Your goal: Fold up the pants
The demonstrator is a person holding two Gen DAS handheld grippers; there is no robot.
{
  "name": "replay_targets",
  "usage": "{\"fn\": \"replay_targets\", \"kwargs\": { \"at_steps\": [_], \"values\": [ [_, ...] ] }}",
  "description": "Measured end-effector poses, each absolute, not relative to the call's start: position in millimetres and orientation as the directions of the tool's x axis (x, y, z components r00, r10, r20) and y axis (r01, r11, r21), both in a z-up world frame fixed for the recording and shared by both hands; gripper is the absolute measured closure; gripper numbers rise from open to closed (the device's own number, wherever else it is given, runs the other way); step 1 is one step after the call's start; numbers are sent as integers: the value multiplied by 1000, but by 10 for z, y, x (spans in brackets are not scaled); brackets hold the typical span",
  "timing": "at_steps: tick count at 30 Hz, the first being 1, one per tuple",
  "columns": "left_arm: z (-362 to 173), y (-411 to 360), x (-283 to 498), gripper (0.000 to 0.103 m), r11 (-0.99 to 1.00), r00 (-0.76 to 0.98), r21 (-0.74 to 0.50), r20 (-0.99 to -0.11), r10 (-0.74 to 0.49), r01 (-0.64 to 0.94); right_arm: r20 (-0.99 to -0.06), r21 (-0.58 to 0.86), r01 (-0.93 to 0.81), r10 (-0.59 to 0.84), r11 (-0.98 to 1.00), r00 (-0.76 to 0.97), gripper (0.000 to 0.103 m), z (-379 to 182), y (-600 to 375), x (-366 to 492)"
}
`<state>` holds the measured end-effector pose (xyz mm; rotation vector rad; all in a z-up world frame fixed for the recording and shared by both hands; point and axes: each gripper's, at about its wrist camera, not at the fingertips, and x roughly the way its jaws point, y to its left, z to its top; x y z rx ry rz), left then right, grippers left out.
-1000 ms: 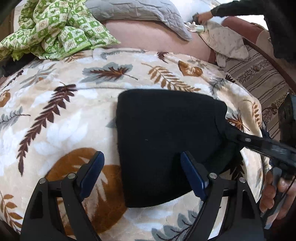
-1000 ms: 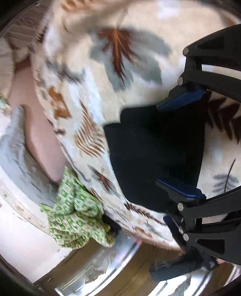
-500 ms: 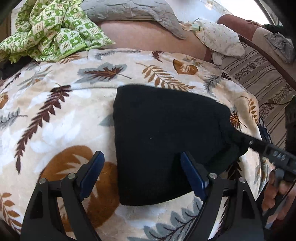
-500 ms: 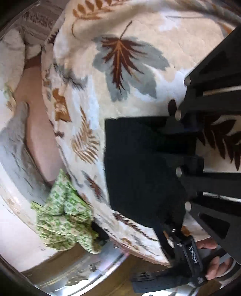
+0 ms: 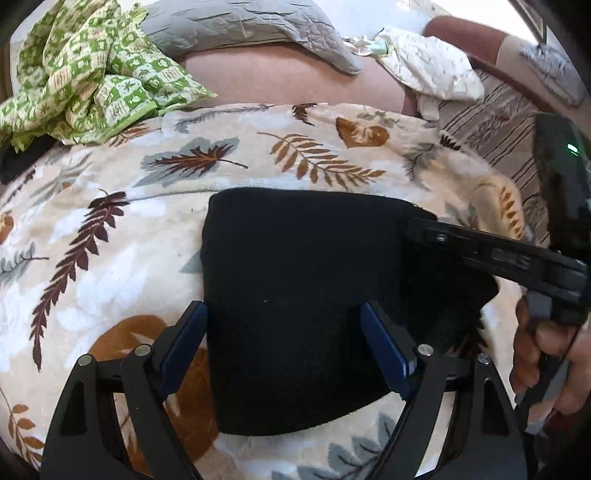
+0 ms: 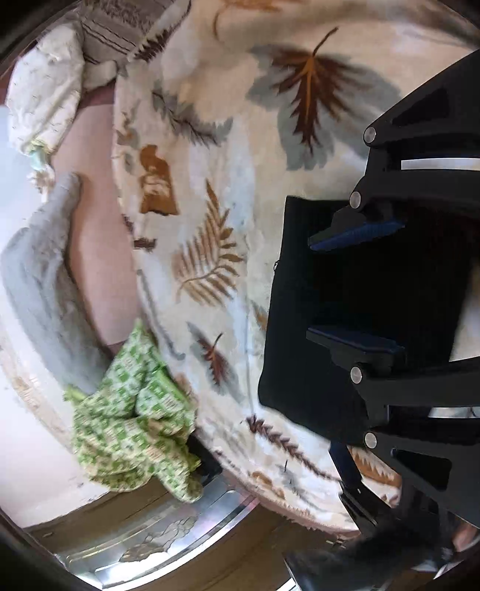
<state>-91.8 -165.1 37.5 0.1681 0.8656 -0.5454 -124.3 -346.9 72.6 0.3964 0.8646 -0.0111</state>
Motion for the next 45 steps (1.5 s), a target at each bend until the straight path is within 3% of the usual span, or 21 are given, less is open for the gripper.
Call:
{"fn": "replay_targets", "kwargs": {
  "at_steps": [4, 12, 23, 33, 36, 42, 45],
  "values": [
    [360, -1670, -853, 13, 856, 514, -94, -765, -389, 508, -758, 343, 200, 144, 918, 637, 62, 532, -3556, -1079],
    [380, -1627, -861, 13, 864, 509, -116, -766, -393, 491, -753, 320, 182, 133, 930, 644, 60, 825, -3483, -1335],
    [296, -1588, -878, 13, 865, 479, -157, -779, -405, 477, -796, 164, 162, 33, 973, 605, 52, 696, -3144, -1874],
    [441, -1419, -875, 13, 864, 481, -195, -764, -431, 465, -744, 285, 202, 84, 937, 663, 43, 804, -3394, -1944],
    [529, -1257, -823, 13, 855, 480, -238, -743, -466, 461, -729, 351, 224, 114, 909, 675, 30, 813, -3540, -1909],
    [430, -1043, -546, 10, 823, 380, -400, -745, -548, 403, -719, 445, 219, 201, 868, 665, 26, 620, -3757, -1738],
    [300, -1047, -453, 10, 824, 344, -425, -762, -549, 375, -730, 489, 226, 253, 843, 634, 26, 467, -3814, -1640]
  ]
}}
